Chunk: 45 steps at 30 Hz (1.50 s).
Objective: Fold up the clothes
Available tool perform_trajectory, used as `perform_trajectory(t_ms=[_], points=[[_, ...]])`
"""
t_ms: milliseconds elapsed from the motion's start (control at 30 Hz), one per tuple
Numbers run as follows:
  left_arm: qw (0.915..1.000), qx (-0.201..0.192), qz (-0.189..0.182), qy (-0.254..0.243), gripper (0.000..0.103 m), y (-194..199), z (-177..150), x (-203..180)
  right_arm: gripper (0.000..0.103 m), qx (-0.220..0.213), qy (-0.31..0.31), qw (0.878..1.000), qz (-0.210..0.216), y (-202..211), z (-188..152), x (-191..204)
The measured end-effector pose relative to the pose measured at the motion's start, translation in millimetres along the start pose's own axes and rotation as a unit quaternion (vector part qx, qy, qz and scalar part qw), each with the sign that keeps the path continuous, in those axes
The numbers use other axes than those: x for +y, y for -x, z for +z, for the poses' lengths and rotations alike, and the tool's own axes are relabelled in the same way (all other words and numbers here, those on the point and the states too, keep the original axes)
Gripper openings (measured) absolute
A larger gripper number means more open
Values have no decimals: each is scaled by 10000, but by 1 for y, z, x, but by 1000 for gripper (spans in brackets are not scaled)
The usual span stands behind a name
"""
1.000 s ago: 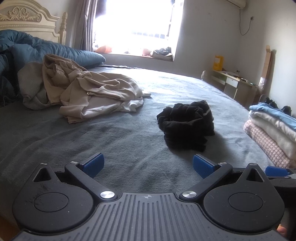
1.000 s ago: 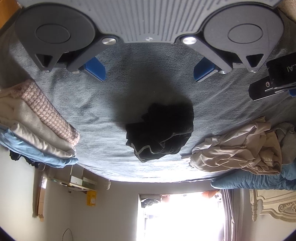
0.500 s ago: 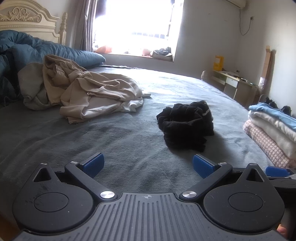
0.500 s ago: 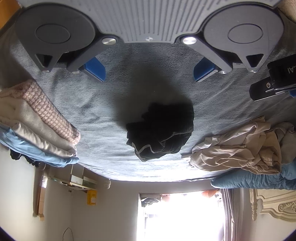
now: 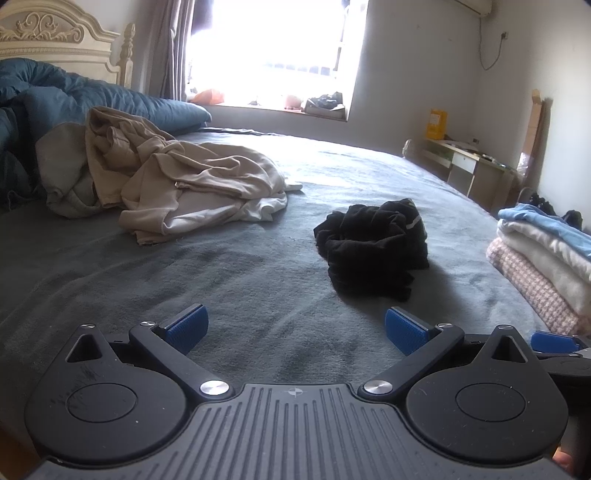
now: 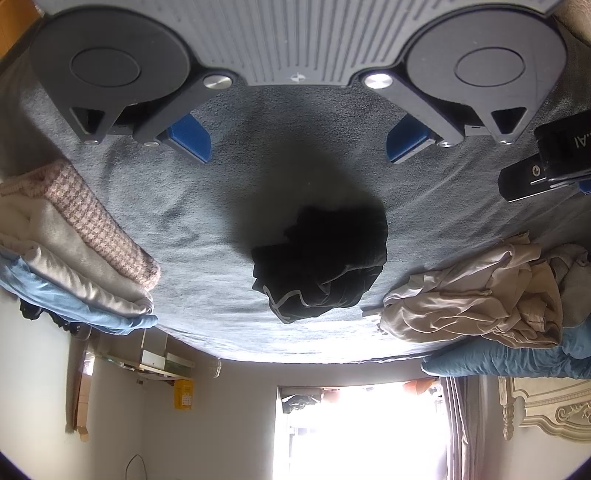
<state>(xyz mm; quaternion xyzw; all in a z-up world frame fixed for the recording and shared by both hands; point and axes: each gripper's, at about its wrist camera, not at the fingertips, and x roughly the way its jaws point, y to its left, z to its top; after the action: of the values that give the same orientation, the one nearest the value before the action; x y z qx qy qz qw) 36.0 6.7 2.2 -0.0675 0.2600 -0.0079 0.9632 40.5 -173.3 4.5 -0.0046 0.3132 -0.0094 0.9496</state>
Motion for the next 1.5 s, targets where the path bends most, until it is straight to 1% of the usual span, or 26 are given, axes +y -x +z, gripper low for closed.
perform_trajectory(t_ms=[600,867,967,1033,1133,1200,1300,1400,1500], points=[[10000,61,-7,-50,103,-8,-3,0,103,98,16,10000,1,-10,-1,2],[9999,79,-8,-69,103,-27,-1,0,103,189,-22,9998,-45,-27,-3,-5],[9999,41,-147,-51,103,-38,5,-1,103,179,-63,9998,-17,-37,-2,-15],[9997,-17,-235,-88,103,-48,10,-3,103,36,-79,10000,27,-44,2,-26],[9988,-125,-419,-206,103,-68,17,-11,103,-392,-45,9992,72,-54,13,-45],[9975,-171,-622,-295,103,-86,23,-18,103,-757,-1,9971,48,-65,25,-58],[9939,-222,-980,-460,103,-114,31,-30,103,-1165,-18,9931,128,-89,50,-74],[9880,-119,-1335,-773,101,-149,40,-49,103,-1323,-128,9901,450,-125,80,-83],[9837,42,-1473,-1030,95,-185,45,-66,102,-1367,-217,9872,797,-163,106,-83]])
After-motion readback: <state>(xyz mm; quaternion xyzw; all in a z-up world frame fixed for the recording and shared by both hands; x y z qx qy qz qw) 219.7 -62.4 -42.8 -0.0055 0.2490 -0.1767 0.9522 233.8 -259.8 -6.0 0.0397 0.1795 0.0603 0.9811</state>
